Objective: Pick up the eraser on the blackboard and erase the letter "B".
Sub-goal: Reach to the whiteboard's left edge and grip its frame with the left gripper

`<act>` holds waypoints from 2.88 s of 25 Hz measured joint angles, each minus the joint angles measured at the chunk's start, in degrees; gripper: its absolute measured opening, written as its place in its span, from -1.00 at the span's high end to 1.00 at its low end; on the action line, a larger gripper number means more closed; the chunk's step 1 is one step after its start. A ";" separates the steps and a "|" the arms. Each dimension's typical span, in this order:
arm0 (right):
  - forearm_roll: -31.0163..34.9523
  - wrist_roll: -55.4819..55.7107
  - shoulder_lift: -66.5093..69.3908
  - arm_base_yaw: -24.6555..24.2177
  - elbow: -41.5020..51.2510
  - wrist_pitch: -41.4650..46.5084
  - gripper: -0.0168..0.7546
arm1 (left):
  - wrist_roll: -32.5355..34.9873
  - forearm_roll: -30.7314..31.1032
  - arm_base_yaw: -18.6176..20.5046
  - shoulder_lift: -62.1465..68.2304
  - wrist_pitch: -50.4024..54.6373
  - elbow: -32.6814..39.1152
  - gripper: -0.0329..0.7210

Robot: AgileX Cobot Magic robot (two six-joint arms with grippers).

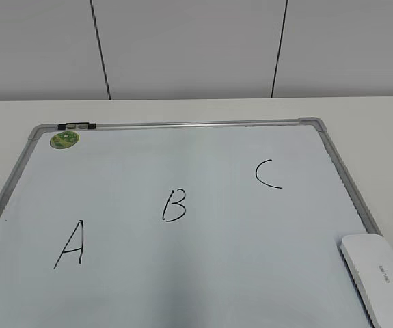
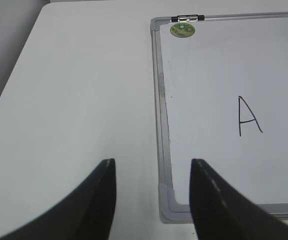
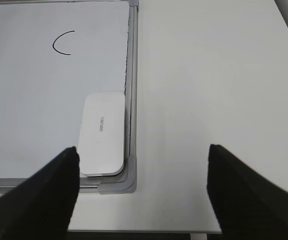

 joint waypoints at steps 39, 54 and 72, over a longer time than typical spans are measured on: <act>0.00 0.00 0.00 0.00 0.00 0.00 -0.57 | 0.00 0.25 0.00 66.20 -5.00 -32.27 0.02; 0.00 0.00 0.00 0.00 0.00 0.00 -0.57 | 0.00 -0.70 0.00 94.35 -5.47 -44.10 0.02; 0.00 0.00 0.00 0.00 0.00 0.00 -0.57 | 1.60 -0.70 0.00 104.71 -7.92 -45.86 0.03</act>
